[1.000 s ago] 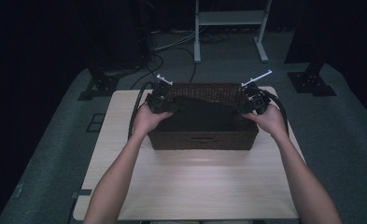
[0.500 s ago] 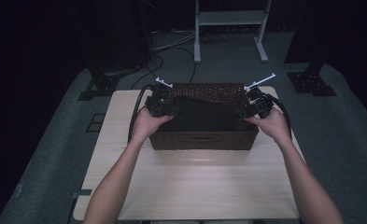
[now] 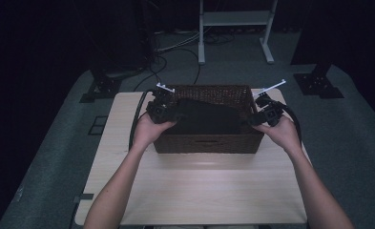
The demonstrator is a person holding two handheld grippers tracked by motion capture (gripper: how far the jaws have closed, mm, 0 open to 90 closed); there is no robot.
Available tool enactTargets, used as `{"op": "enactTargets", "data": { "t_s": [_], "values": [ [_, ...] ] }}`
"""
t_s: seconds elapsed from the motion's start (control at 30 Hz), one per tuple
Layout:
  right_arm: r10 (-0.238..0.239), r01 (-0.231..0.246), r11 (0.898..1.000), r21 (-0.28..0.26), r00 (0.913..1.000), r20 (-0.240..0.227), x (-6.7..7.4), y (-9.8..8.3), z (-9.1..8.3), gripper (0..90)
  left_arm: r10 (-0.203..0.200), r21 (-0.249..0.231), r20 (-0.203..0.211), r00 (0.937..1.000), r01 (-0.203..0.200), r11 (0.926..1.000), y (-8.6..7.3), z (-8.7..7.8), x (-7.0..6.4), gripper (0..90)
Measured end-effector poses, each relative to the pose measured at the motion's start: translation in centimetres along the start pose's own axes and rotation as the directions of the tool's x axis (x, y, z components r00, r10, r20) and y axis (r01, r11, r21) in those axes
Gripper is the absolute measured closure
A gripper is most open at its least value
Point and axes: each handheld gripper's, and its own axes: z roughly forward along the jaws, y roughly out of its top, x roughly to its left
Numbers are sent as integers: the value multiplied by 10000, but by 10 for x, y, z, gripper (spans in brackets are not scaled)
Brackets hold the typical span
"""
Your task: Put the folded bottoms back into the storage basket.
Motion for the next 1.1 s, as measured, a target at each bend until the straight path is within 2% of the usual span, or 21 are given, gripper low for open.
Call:
{"op": "enactTargets", "data": {
  "t_s": [0.27, 0.47, 0.57, 0.87, 1.1],
  "values": [
    [-182, 182, 9998, -117, 9998, -73, 9, -8, -7, 399, 79, -49, 92, 9999, -78, 10000, -8, -3, -6, 276],
    [-210, 209, 9997, -103, 9997, -143, 12, -15, -8, 399, 91, -401, 396, 9992, -75, 9992, -16, -8, -11, 268],
    [-227, 225, 9997, -86, 9996, -176, 13, -18, -8, 397, 155, -389, 445, 9989, -138, 9991, -20, -10, -14, 266],
    [-359, 358, 9991, -223, 9993, -53, 20, -27, -12, 370, 337, -435, 436, 9985, -318, 9985, -26, -16, -24, 245],
    [-384, 380, 9989, -276, 9991, -156, 26, -39, -14, 349, 423, -537, 483, 9979, -397, 9978, -34, -21, -30, 229]
  ]
}}
